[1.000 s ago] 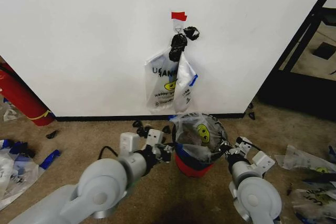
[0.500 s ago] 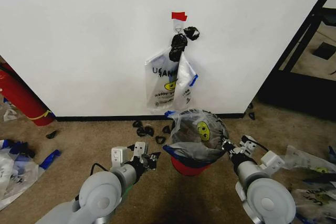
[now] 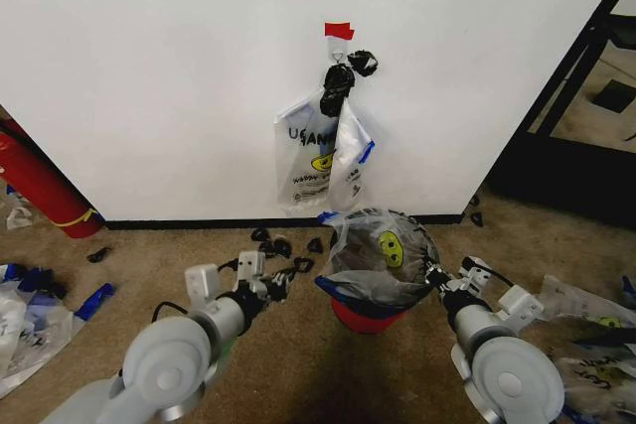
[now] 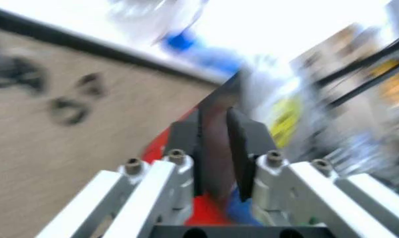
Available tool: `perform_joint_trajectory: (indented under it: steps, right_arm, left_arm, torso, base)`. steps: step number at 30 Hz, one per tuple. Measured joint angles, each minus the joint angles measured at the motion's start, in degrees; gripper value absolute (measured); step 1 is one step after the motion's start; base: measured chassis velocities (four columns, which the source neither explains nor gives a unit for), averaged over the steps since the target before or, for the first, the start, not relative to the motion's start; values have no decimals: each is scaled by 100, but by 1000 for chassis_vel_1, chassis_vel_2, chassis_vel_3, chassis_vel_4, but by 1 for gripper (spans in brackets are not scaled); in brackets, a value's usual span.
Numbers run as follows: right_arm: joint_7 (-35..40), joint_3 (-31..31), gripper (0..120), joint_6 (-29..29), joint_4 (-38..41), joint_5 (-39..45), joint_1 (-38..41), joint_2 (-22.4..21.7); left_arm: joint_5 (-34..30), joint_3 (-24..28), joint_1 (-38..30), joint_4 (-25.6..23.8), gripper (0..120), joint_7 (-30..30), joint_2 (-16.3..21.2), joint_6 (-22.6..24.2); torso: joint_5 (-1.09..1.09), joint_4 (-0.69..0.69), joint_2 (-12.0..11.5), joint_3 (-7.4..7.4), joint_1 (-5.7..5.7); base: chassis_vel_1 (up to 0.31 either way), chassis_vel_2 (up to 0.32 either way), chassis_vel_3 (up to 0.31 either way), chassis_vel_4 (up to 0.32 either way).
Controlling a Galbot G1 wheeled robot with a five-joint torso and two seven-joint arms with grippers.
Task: Pick up the garbage bag from the wall and place it over the trash bin.
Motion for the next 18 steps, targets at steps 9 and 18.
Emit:
perform_joint_trajectory:
  steps: [9, 18]
  right_arm:
    - [27, 149, 1, -38, 70, 279, -23, -73]
    - [194, 290, 1, -45, 117, 708, 51, -114]
  left_arm:
    - [-125, -228, 676, 827, 53, 2306, 22, -260]
    - [-423, -164, 818, 995, 86, 3011, -119, -232]
  torso:
    - [0, 1, 0, 0, 0]
    - [0, 1, 0, 0, 0]
  base:
    - [0, 0, 0, 0]
    - [0, 0, 0, 0]
